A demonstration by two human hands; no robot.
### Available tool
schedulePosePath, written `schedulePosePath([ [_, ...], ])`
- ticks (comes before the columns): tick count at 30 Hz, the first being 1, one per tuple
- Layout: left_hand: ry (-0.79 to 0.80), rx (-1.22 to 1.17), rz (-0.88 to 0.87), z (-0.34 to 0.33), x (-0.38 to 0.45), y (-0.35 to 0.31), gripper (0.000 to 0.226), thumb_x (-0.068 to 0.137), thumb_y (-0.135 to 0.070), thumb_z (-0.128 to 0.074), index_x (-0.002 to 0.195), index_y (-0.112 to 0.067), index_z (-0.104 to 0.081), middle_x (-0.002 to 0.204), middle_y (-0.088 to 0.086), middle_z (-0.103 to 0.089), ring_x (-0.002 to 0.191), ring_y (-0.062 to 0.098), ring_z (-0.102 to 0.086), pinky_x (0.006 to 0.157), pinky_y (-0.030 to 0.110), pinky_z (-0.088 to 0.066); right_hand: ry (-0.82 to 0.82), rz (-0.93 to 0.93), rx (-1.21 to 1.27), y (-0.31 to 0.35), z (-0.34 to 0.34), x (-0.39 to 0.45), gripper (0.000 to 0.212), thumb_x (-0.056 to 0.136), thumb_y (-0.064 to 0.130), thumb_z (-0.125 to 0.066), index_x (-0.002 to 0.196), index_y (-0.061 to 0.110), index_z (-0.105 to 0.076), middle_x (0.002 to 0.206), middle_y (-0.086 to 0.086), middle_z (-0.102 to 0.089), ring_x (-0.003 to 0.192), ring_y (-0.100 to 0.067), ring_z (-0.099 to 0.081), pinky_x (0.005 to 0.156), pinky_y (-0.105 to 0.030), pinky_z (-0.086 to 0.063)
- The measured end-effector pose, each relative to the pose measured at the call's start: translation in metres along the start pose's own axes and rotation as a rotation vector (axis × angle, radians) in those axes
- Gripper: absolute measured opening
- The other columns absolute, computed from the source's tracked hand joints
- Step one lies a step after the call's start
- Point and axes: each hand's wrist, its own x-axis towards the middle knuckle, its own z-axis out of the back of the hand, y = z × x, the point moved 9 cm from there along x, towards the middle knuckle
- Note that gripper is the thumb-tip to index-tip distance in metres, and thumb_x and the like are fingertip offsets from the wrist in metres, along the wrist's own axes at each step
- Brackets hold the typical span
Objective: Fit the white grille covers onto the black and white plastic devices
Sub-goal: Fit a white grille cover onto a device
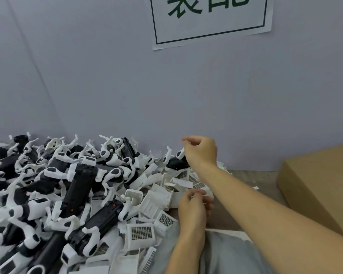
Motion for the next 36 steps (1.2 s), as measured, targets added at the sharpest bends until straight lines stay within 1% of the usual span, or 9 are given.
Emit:
schedulePosePath([
  [6, 0.005, -0.094, 0.033, -0.003, -0.007, -0.007, 0.019, 0.098, -0.008, -0.046, 0.096, -0.001, -0.064, 0.073, 0.011, -0.070, 0.056, 0.019, -0.058, 0.049, 0.026, -0.042, -0.148, -0.013, 0.186, -0.009, 0.069, -0.028, 0.020, 0.089, 0.012, -0.065, 0.086, 0.026, -0.079, 0.071, 0.020, -0.068, 0.064, 0.016, -0.059, 0.057, -0.002, -0.041],
  [12, 0.280, -0.033, 0.049, -0.031, -0.026, -0.013, 0.059, 0.086, -0.061, -0.046, 0.109, -0.014, -0.074, 0.103, 0.005, -0.077, 0.088, 0.020, -0.070, 0.071, 0.033, -0.047, -0.115, -0.335, 0.618, -0.049, 0.117, -0.079, 0.030, 0.096, 0.007, -0.058, 0.075, 0.023, -0.072, 0.065, 0.006, -0.063, 0.061, -0.016, -0.054, 0.059, -0.030, -0.044],
  [14, 0.339, -0.010, -0.014, -0.037, -0.032, -0.018, 0.059, 0.080, -0.063, -0.050, 0.107, -0.018, -0.077, 0.110, 0.005, -0.076, 0.099, 0.018, -0.072, 0.082, 0.036, -0.050, -0.019, -0.430, 0.679, -0.066, 0.117, -0.096, 0.032, 0.098, 0.008, -0.054, 0.074, 0.023, -0.069, 0.079, -0.005, -0.066, 0.061, -0.020, -0.056, 0.056, -0.032, -0.046],
  [17, 0.364, -0.112, -0.051, -0.040, -0.035, -0.024, 0.055, 0.083, -0.045, -0.061, 0.114, 0.000, -0.070, 0.114, 0.019, -0.073, 0.106, 0.029, -0.070, 0.091, 0.042, -0.055, 0.047, -0.515, 0.715, -0.088, 0.114, -0.109, 0.022, 0.101, 0.009, -0.049, 0.084, 0.016, -0.061, 0.087, -0.014, -0.068, 0.061, -0.026, -0.060, 0.055, -0.034, -0.050],
  [22, 0.171, -0.037, -0.117, -0.035, -0.033, -0.029, 0.035, 0.090, -0.031, -0.065, 0.106, 0.000, -0.071, 0.101, 0.018, -0.075, 0.096, 0.030, -0.072, 0.088, 0.037, -0.057, 0.129, -0.486, 0.487, -0.102, 0.103, -0.108, 0.031, 0.108, 0.016, -0.037, 0.097, 0.007, -0.064, 0.085, -0.018, -0.075, 0.072, -0.037, -0.072, 0.059, -0.038, -0.058],
  [25, 0.026, 0.057, -0.123, -0.029, -0.032, -0.026, 0.029, 0.096, -0.032, -0.062, 0.091, -0.006, -0.072, 0.077, 0.005, -0.074, 0.072, 0.016, -0.068, 0.062, 0.021, -0.053, 0.144, -0.377, 0.208, -0.103, 0.105, -0.103, 0.030, 0.106, 0.013, -0.037, 0.093, 0.011, -0.064, 0.076, -0.016, -0.072, 0.066, -0.034, -0.073, 0.054, -0.037, -0.060],
  [27, -0.069, 0.089, -0.103, -0.025, -0.031, -0.024, 0.032, 0.099, -0.033, -0.058, 0.082, -0.009, -0.071, 0.069, 0.001, -0.070, 0.070, 0.018, -0.064, 0.059, 0.025, -0.050, 0.169, -0.193, -0.070, -0.096, 0.108, -0.096, 0.029, 0.104, 0.014, -0.041, 0.085, 0.016, -0.063, 0.068, -0.011, -0.067, 0.058, -0.026, -0.070, 0.054, -0.039, -0.059],
  [31, -0.127, 0.037, -0.011, -0.023, -0.027, -0.013, 0.039, 0.103, -0.034, -0.047, 0.089, -0.006, -0.070, 0.088, 0.019, -0.071, 0.082, 0.028, -0.066, 0.066, 0.034, -0.051, 0.188, -0.008, -0.314, -0.088, 0.109, -0.095, 0.030, 0.101, 0.014, -0.045, 0.074, 0.015, -0.058, 0.065, -0.012, -0.060, 0.051, -0.014, -0.052, 0.056, -0.033, -0.046],
  [36, -0.043, -0.054, 0.002, -0.020, -0.018, -0.003, 0.026, 0.100, -0.026, -0.054, 0.091, -0.008, -0.072, 0.095, 0.020, -0.071, 0.083, 0.032, -0.068, 0.073, 0.041, -0.055, 0.189, -0.068, -0.255, -0.099, 0.114, -0.097, 0.035, 0.099, 0.013, -0.044, 0.067, 0.022, -0.052, 0.063, -0.011, -0.061, 0.054, -0.026, -0.063, 0.057, -0.036, -0.048],
])
